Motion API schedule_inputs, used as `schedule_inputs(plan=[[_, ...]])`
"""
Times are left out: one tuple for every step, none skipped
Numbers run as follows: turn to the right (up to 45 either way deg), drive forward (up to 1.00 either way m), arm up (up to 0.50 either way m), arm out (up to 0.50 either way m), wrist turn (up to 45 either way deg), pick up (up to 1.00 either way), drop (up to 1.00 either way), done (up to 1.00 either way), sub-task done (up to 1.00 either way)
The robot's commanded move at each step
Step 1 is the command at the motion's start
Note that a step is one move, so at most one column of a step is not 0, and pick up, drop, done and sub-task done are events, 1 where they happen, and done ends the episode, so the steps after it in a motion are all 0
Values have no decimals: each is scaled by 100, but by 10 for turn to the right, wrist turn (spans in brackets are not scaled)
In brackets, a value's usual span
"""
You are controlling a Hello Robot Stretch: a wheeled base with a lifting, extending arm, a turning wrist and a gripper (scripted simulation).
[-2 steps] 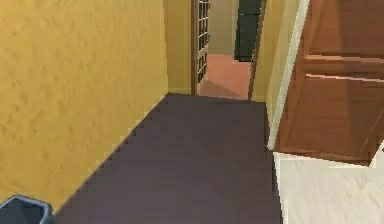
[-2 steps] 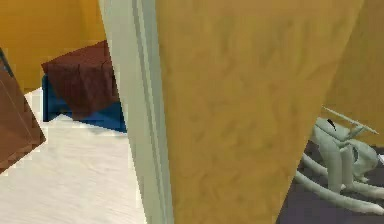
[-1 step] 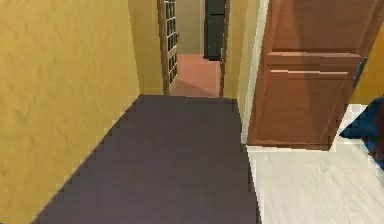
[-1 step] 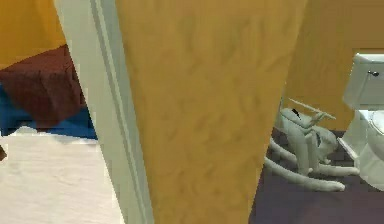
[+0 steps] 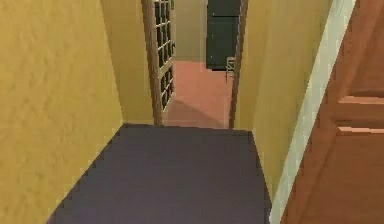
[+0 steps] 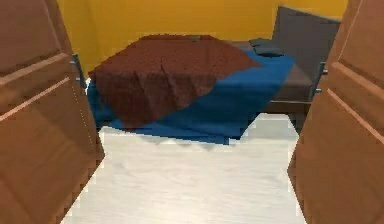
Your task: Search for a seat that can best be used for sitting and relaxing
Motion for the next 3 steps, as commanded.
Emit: schedule_inputs(plan=[[30, 0, 0, 0, 0, 0, 0, 0, 0], [0, 100, 0, 0, 0, 0, 0, 0, 0], [0, 100, 0, 0, 0, 0, 0, 0, 0]])
